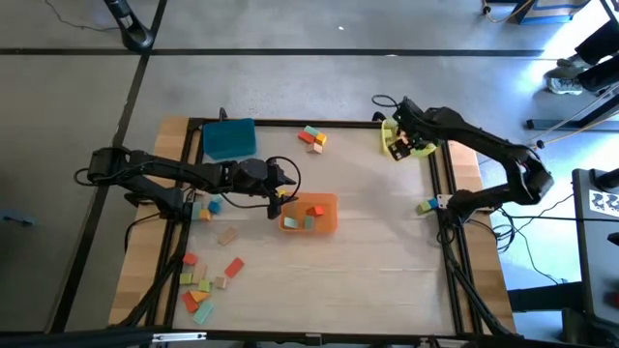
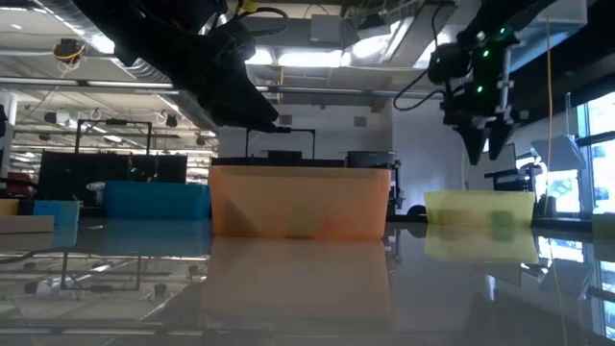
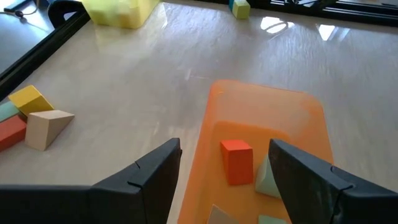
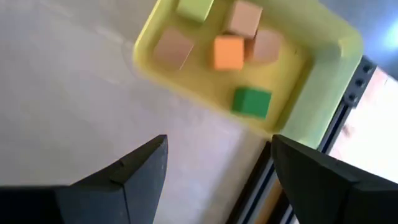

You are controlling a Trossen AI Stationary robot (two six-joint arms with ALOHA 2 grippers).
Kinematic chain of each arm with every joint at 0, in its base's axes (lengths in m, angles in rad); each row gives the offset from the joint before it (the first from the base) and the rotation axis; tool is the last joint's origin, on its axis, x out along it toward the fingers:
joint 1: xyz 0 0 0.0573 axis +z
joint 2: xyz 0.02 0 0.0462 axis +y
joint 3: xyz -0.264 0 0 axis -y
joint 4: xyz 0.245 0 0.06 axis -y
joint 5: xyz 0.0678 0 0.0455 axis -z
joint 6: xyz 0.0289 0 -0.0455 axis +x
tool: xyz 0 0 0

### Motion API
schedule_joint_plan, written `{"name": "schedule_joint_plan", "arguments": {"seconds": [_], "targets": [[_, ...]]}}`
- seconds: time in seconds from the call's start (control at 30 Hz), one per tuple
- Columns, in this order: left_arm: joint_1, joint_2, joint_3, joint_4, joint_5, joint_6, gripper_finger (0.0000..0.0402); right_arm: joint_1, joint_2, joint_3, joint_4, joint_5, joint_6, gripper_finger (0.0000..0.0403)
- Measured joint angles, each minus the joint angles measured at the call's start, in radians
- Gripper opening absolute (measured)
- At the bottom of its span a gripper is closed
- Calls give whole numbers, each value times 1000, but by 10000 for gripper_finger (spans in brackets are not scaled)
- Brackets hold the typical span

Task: Sort blocks by size
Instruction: Put the light green cube block into the yellow bin

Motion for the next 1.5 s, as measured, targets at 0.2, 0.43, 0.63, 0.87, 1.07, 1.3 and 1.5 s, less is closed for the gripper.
{"name": "schedule_joint_plan", "arguments": {"seconds": [0.2,0.43,0.63,0.87,1.07,1.3,1.5], "targets": [[0,0,0,0,0,0,232,127,-41,0,-132,-36,67,285],[0,0,0,0,0,0,232,283,-40,-75,-172,-110,91,285],[-2,0,0,2,0,4,232,381,-40,-161,-195,-182,88,285],[-1,0,0,2,0,12,232,466,-39,-229,-196,-193,30,285],[-1,0,0,3,0,13,232,521,-39,-268,-201,-204,-23,285],[-1,0,0,3,0,29,232,543,-39,-314,-238,-226,-68,285],[-1,0,0,3,0,29,232,543,-36,-352,-238,-226,-68,285]]}}
